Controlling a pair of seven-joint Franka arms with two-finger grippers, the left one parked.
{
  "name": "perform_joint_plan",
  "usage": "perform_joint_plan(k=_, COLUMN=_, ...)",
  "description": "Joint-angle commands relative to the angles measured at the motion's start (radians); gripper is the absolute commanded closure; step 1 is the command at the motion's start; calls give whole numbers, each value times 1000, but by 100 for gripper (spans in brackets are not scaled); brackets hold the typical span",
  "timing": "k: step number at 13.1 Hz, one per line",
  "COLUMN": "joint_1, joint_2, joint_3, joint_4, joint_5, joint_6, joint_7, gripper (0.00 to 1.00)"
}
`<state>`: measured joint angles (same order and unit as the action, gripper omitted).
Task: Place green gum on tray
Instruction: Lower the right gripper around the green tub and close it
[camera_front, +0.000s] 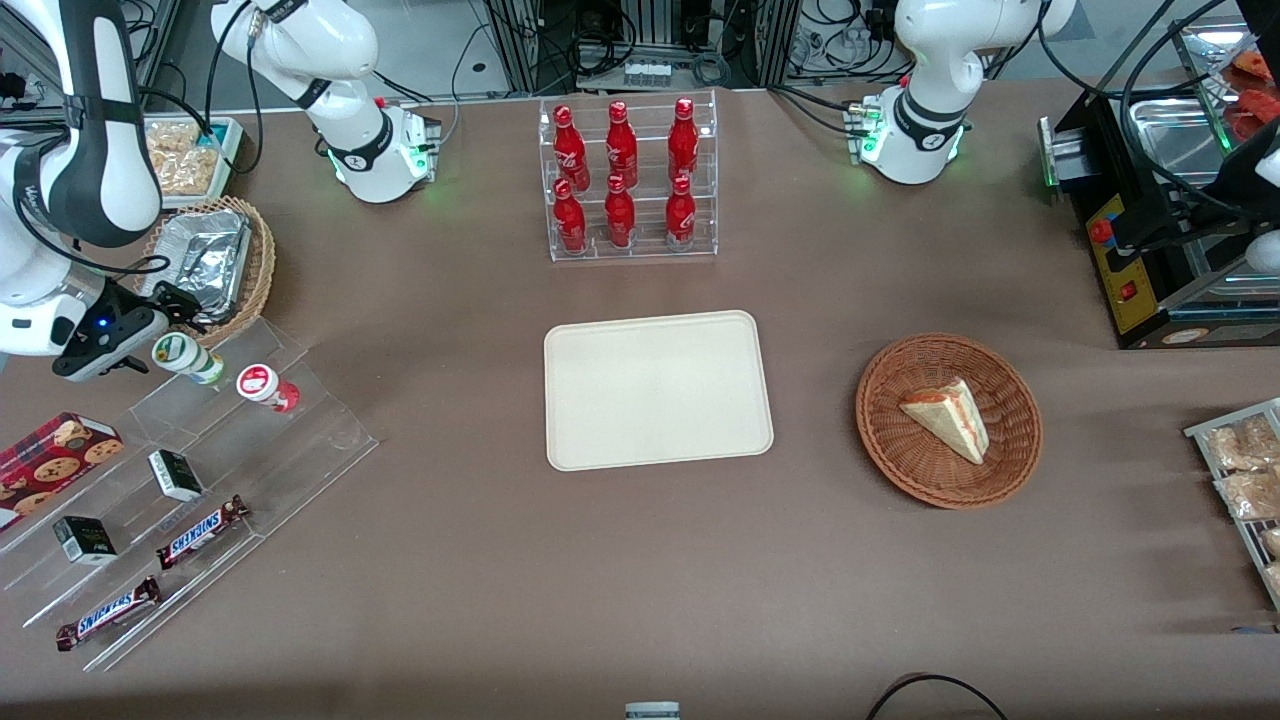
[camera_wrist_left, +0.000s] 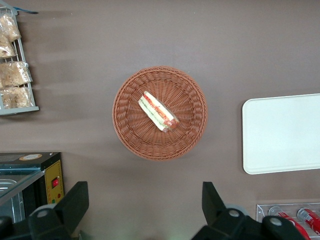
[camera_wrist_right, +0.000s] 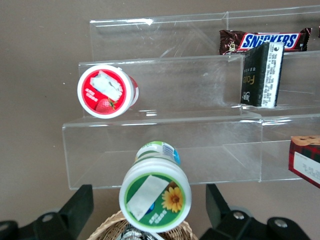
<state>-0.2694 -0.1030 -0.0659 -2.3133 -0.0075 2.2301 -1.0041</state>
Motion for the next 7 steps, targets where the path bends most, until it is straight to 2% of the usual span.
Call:
perform_joint_plan(k=1, joint_1=-8, joint_2=-6, joint_3=0, joint_4=-32, joint_5=-9, joint_6=55, joint_7=-11, gripper=0)
perform_joint_plan(k=7, joint_1=-8, joint_2=8, joint_3=0, joint_4=-31, joint_5=-11, joint_6=83, joint_7=-11, gripper=1)
